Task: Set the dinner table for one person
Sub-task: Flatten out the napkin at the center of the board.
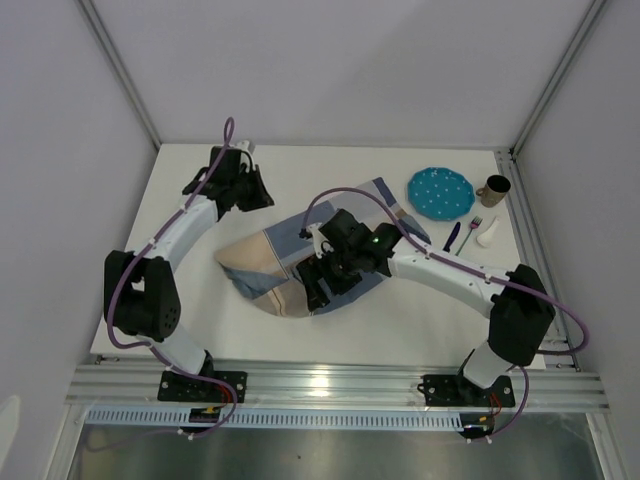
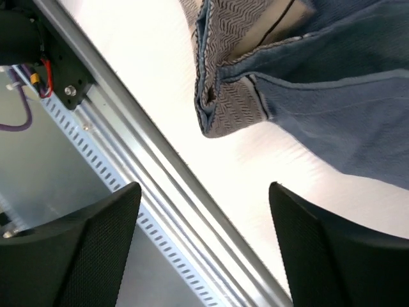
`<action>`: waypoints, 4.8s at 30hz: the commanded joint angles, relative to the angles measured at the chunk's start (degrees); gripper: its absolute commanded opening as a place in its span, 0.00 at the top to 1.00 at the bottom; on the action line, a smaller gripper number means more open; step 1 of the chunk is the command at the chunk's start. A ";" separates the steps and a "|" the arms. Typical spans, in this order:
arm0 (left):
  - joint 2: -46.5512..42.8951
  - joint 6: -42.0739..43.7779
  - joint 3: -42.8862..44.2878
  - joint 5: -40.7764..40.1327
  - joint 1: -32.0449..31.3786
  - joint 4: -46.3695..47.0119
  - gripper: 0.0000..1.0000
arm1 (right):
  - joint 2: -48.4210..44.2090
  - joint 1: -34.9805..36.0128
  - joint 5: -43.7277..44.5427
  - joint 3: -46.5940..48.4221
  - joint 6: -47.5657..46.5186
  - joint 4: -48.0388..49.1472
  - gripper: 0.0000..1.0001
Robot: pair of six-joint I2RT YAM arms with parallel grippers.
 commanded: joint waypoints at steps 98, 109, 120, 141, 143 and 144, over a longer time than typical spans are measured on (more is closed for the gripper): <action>14.28 -14.39 4.80 -3.97 20.93 -26.69 0.24 | 24.77 -25.57 9.81 28.10 4.89 22.16 0.42; 25.17 -12.72 17.47 -11.11 20.84 -43.48 0.32 | 21.60 -26.71 9.81 28.27 6.30 22.60 0.42; 30.45 -12.46 20.91 -5.05 19.97 -42.96 0.56 | 19.84 -27.50 8.76 28.01 6.39 22.51 0.41; 37.05 -7.89 25.13 -4.43 17.24 -43.05 1.00 | 27.82 -32.85 14.22 33.80 10.69 17.85 0.41; 36.79 -7.36 24.86 -4.78 17.24 -42.26 1.00 | 30.29 -33.74 13.50 37.13 10.87 17.68 0.40; 36.09 -7.19 24.43 -5.04 17.24 -41.91 1.00 | 33.26 -34.27 12.89 38.54 10.78 17.50 0.37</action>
